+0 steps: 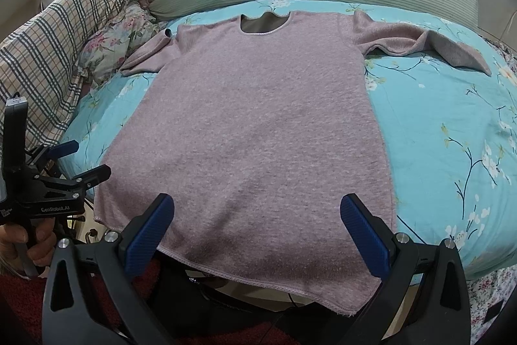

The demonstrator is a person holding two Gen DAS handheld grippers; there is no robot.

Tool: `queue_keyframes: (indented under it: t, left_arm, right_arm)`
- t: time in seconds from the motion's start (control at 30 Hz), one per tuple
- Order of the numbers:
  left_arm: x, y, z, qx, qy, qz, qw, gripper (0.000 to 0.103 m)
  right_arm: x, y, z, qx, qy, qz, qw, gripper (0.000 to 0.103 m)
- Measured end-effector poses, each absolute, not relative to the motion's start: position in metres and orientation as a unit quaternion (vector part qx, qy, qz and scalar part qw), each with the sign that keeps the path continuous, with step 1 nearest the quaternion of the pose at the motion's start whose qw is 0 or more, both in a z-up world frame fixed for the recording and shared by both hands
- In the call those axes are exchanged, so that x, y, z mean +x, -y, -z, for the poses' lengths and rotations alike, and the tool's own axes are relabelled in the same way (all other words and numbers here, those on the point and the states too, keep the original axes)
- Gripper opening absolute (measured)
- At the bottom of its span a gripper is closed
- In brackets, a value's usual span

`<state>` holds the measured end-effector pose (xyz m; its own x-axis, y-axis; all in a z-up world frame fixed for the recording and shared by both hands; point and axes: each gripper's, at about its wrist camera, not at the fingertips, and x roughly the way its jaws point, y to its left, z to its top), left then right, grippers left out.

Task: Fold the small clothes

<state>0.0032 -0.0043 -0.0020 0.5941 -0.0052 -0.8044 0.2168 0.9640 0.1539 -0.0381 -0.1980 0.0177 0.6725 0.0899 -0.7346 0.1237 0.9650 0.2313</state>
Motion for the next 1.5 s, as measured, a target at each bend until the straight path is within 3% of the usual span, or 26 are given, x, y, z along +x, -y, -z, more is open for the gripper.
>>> queue_keyframes:
  t: [1.17,1.5]
  left_arm:
    - [0.017,0.008,0.005,0.108,-0.448,0.076,0.884,0.102]
    - [0.037,0.013,0.013,0.115,-0.434,0.069,0.891,0.102]
  right_arm:
    - [-0.028,0.201,-0.013,0.15,-0.408,0.01,0.901,0.103]
    - [-0.009,0.254,-0.005,0.191,-0.391,0.031,0.9,0.102]
